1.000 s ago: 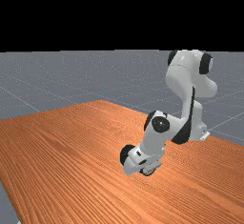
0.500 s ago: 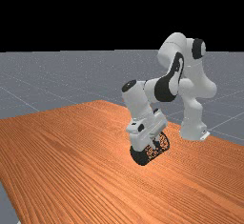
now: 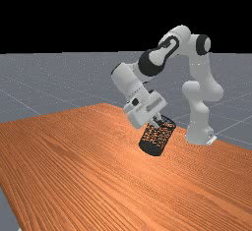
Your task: Rotate the holder till the hole upward
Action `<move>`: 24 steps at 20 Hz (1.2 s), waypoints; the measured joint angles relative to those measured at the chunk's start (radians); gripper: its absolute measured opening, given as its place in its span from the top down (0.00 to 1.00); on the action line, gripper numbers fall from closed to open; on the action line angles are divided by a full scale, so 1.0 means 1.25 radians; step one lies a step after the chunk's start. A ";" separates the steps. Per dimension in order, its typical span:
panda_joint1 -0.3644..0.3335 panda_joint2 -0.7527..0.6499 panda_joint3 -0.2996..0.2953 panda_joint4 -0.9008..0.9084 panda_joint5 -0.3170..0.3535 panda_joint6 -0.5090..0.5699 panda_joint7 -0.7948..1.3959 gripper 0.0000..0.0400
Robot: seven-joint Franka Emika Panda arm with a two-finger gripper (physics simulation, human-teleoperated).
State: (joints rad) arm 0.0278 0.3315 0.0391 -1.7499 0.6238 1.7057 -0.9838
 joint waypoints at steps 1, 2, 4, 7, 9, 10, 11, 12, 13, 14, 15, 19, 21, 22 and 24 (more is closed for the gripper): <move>-0.019 -0.001 0.000 0.000 0.020 -0.012 -0.028 0.87; -0.037 0.001 0.000 0.000 0.043 -0.024 -0.053 0.86; -0.048 -0.004 -0.018 -0.006 0.037 0.002 -0.069 0.87; -0.003 0.005 -0.043 0.018 -0.227 0.097 -0.113 0.90; -0.005 0.034 -0.038 0.015 -0.247 0.118 -0.176 0.89; -0.004 0.040 -0.041 -0.011 -0.216 0.154 -0.132 0.90; -0.004 0.058 -0.038 -0.010 -0.225 0.162 -0.161 0.90; -0.005 0.072 -0.037 -0.013 -0.226 0.174 -0.174 0.90; -0.005 0.086 -0.035 -0.014 -0.230 0.184 -0.190 0.90; -0.046 0.085 -0.016 -0.049 -0.062 0.185 -0.170 0.89; -0.015 0.088 -0.040 -0.024 -0.209 0.185 -0.182 0.90; -0.023 0.091 -0.050 -0.043 -0.191 0.212 -0.159 0.56; -0.029 0.091 -0.053 -0.044 -0.190 0.211 -0.161 0.21; -0.032 0.091 -0.055 -0.045 -0.189 0.211 -0.161 0.12; -0.037 0.090 -0.059 -0.047 -0.186 0.212 -0.159 0.05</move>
State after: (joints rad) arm -0.0188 0.4438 -0.0351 -1.8085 0.3915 1.9708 -1.1830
